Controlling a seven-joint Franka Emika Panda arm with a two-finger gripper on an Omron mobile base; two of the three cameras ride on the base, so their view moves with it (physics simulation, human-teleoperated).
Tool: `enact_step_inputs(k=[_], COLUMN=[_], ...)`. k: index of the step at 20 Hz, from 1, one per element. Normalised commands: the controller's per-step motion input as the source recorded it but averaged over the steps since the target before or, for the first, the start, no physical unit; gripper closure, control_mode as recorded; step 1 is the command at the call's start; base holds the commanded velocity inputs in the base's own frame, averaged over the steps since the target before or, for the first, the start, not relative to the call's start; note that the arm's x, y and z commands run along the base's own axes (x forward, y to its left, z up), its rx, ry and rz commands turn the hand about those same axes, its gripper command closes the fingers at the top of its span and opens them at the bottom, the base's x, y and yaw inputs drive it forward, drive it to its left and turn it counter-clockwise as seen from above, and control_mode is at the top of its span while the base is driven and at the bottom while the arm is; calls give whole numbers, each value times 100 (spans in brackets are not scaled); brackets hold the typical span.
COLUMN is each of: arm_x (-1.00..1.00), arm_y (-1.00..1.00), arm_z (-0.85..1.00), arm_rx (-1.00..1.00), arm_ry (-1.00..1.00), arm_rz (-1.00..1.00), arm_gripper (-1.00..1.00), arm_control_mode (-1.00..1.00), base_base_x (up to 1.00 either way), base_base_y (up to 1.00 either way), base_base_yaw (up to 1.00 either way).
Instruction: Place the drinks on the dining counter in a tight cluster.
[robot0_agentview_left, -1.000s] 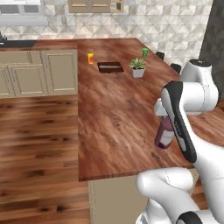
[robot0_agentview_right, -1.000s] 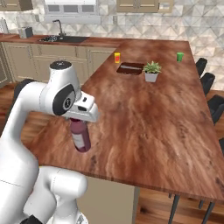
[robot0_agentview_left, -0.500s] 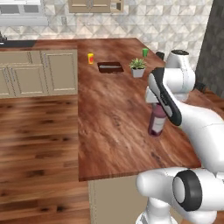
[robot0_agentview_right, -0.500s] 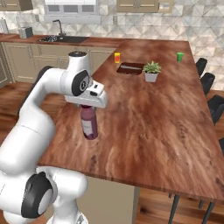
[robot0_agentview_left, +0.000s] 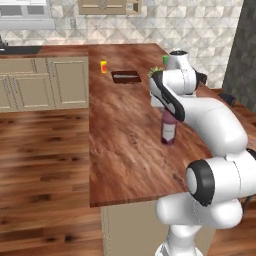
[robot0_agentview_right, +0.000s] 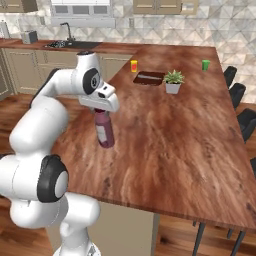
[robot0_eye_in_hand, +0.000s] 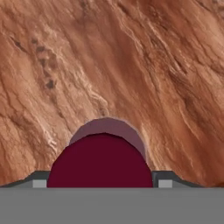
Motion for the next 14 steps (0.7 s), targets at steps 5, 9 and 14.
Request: enact_step_inputs(k=[5, 9, 14], arm_x=[36, 18, 0], arm_y=[-1, -19, -10], arm_z=[0, -1, -12], arm_rx=[0, 2, 2], arm_ry=[2, 4, 6], arm_rz=[-3, 0, 0], arm_gripper=[100, 100, 100], arm_control_mode=[-100, -100, -100], base_base_x=[0, 0, 0], base_base_y=[0, 0, 0], base_base_yaw=[0, 0, 0])
